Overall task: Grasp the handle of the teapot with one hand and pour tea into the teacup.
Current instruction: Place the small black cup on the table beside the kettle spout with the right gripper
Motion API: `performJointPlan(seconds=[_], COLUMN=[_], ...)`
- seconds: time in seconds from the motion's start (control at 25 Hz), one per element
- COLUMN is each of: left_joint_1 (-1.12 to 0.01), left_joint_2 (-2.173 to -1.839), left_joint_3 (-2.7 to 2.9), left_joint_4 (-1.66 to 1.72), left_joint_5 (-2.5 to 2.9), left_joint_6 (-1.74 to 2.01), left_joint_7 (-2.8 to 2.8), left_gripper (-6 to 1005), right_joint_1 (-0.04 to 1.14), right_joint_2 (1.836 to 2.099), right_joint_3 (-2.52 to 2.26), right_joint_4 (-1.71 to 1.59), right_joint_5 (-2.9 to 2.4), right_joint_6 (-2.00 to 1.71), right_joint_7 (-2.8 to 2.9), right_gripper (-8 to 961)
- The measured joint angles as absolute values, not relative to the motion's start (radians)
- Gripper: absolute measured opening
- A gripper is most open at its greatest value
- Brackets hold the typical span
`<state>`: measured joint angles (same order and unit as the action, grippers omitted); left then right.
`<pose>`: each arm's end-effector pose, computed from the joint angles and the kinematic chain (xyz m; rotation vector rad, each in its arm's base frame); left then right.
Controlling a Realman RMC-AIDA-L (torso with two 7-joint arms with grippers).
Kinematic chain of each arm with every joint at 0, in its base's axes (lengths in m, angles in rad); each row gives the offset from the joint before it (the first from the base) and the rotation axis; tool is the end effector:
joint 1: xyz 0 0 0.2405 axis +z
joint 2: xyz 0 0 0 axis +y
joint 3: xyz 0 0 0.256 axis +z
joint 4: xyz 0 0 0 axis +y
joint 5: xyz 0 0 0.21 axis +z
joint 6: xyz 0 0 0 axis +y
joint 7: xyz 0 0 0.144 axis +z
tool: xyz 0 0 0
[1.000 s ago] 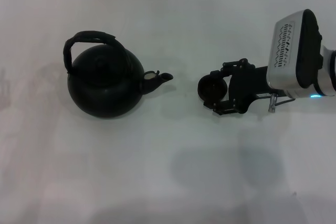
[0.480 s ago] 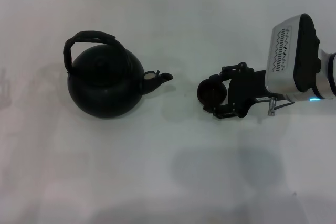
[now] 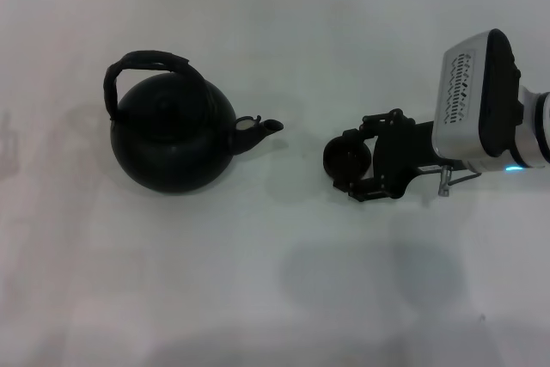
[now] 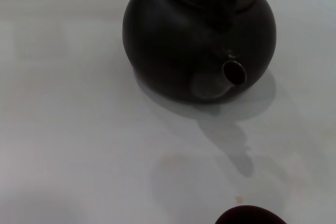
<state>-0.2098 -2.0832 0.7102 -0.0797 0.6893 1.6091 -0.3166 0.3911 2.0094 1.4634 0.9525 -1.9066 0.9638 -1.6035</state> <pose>-0.3780 0.2144 0.0211 -1.3716 -0.5672 -0.8124 0.2528 0.3230 -0.0750 -2.8642 0.1533 -0.0677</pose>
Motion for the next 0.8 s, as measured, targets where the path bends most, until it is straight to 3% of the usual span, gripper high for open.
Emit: performJointPlan(seconds=[0.8], left_joint_1=[-0.210], left_joint_2=[-2.082], left_joint_3=[0.712], left_joint_4=[-0.077], left_joint_5=[0.701], left_joint_6=[1.609], left_joint_7=[-0.318], left_gripper=[438], right_joint_1=[0.394], right_joint_2=[2.009], right_joint_3=[1.465], right_joint_4=[0.949], right_joint_5=[-1.907], right_joint_6=[0.963], right_joint_7=[-1.600], right_gripper=[776])
